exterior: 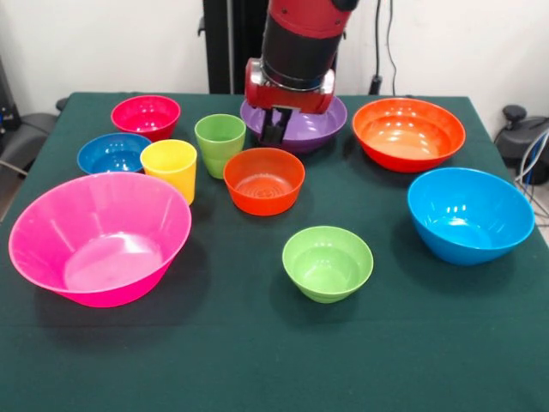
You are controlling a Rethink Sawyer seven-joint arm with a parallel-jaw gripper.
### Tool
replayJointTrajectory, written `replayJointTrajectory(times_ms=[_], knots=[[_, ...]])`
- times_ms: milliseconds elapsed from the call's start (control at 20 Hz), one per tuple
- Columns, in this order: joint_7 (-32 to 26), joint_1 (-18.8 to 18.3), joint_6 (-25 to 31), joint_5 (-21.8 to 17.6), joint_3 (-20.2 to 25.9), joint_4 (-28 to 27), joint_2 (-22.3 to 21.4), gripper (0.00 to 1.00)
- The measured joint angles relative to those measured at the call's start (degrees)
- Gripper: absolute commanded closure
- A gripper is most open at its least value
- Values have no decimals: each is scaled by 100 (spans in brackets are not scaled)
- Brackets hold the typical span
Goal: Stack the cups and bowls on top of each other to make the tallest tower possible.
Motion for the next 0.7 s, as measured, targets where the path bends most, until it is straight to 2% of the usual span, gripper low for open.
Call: replayJointTrajectory(times_ms=[450, 700], knots=[[0, 189, -321, 19, -202, 41, 268, 100], [120, 276, -682, 215, -203, 189, 340, 100]])
